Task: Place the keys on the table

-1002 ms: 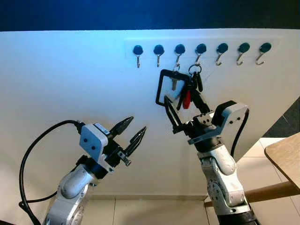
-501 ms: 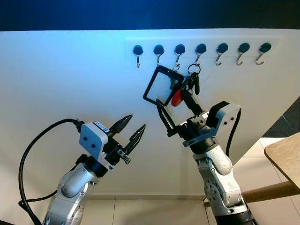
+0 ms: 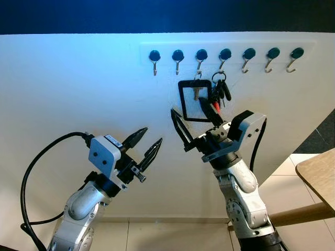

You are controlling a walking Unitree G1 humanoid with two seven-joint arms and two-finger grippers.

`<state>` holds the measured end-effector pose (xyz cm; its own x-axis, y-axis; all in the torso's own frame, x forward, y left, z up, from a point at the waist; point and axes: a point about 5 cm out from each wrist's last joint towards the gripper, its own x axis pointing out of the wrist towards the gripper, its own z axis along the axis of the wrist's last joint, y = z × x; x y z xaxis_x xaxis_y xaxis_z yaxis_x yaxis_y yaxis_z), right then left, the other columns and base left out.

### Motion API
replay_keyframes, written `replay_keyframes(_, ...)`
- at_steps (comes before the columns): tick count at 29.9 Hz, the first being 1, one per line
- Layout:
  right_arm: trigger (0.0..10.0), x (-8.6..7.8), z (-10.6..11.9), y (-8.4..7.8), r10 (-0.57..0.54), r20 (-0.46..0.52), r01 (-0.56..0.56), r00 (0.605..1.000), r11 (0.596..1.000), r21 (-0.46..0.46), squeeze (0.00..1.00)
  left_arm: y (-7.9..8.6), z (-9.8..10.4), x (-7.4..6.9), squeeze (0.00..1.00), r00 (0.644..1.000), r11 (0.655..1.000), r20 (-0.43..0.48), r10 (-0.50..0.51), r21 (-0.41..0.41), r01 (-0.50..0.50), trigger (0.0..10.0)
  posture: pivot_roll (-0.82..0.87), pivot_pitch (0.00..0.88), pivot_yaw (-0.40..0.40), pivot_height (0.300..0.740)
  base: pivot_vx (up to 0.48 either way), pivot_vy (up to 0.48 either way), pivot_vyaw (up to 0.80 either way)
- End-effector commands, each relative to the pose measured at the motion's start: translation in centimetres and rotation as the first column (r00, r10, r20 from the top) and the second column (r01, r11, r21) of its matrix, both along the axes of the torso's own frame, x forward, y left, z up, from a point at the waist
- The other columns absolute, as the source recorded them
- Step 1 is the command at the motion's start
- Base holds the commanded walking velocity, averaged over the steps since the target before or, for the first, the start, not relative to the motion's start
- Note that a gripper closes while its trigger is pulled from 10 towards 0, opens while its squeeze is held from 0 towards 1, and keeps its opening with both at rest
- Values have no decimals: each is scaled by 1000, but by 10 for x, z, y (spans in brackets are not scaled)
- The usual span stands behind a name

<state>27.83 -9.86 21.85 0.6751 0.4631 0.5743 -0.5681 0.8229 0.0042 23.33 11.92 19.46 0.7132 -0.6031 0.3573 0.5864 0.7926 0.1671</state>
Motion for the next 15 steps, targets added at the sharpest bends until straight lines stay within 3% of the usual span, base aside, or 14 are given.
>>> replay_keyframes(1, 10000, 1, -3, 1, 9, -19, -9, 1000, 1000, 0, 0, -2, 1, -1, 0, 1000, 1000, 12, 2, 5, -2, 10000, 42, 109, 3, 740, 0, 0, 0)
replay_keyframes(15, 10000, -4, 10, -6, -27, 61, 27, 998, 1000, 3, 0, -6, 3, -3, 0, 999, 1000, 25, -21, 6, 21, 10000, 40, 107, 7, 740, 0, 0, 0)
